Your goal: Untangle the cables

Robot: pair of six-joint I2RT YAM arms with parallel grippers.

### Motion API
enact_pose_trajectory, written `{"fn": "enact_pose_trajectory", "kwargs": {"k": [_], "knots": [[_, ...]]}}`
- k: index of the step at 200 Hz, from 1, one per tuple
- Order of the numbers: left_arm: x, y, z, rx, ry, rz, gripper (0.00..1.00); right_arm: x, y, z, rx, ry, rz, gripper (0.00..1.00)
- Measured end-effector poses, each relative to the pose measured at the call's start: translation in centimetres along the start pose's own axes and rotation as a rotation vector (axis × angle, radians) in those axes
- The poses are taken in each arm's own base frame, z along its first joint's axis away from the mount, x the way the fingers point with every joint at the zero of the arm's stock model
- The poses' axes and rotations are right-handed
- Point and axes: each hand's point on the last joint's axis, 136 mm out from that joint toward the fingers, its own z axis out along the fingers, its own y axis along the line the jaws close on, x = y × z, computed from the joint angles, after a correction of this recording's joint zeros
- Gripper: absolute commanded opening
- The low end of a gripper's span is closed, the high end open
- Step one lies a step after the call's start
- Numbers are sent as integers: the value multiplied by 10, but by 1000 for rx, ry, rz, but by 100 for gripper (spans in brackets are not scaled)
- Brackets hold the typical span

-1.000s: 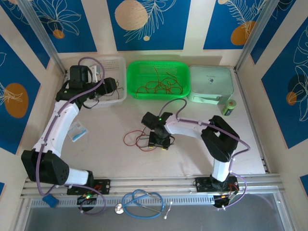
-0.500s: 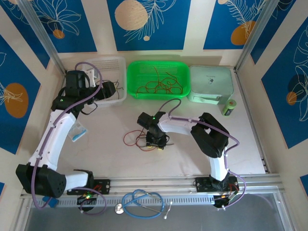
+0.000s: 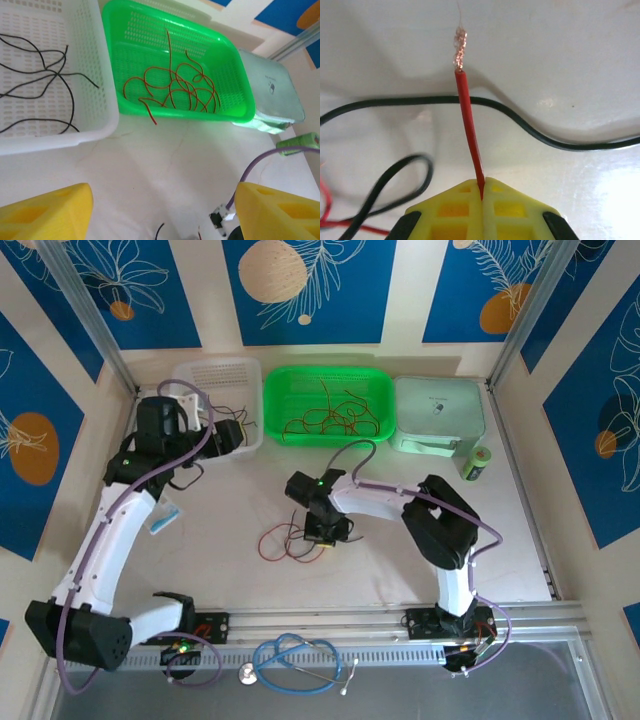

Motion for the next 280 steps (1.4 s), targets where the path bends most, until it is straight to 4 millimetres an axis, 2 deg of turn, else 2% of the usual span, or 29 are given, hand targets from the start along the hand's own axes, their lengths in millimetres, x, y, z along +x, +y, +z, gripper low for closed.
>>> {"fn": "enact_pose_trajectory", "kwargs": {"k": [46, 61, 99, 119, 158, 196, 248, 280], "knots": [[46, -4, 10, 1, 108, 23, 73, -19, 12, -91, -127, -227, -315, 0], [60, -4, 14, -1, 144, 30, 73, -25, 9, -107, -112, -295, -414, 0], [89, -3, 22, 0, 208, 47, 72, -35, -1, -126, -73, -380, -535, 0], [106, -2, 24, 5, 235, 61, 72, -41, -1, -146, -138, -413, -503, 0], [135, -7, 31, 39, 281, 97, 70, -55, -13, -204, -360, -481, -330, 0], [156, -31, 41, 161, 278, 160, 66, -56, -26, -252, -571, -512, -195, 0], [178, -61, 49, 342, 250, 228, 62, -54, -34, -282, -699, -524, -103, 0], [193, -66, 64, 393, 270, 201, 60, -54, -32, -290, -741, -528, -86, 0]]}}
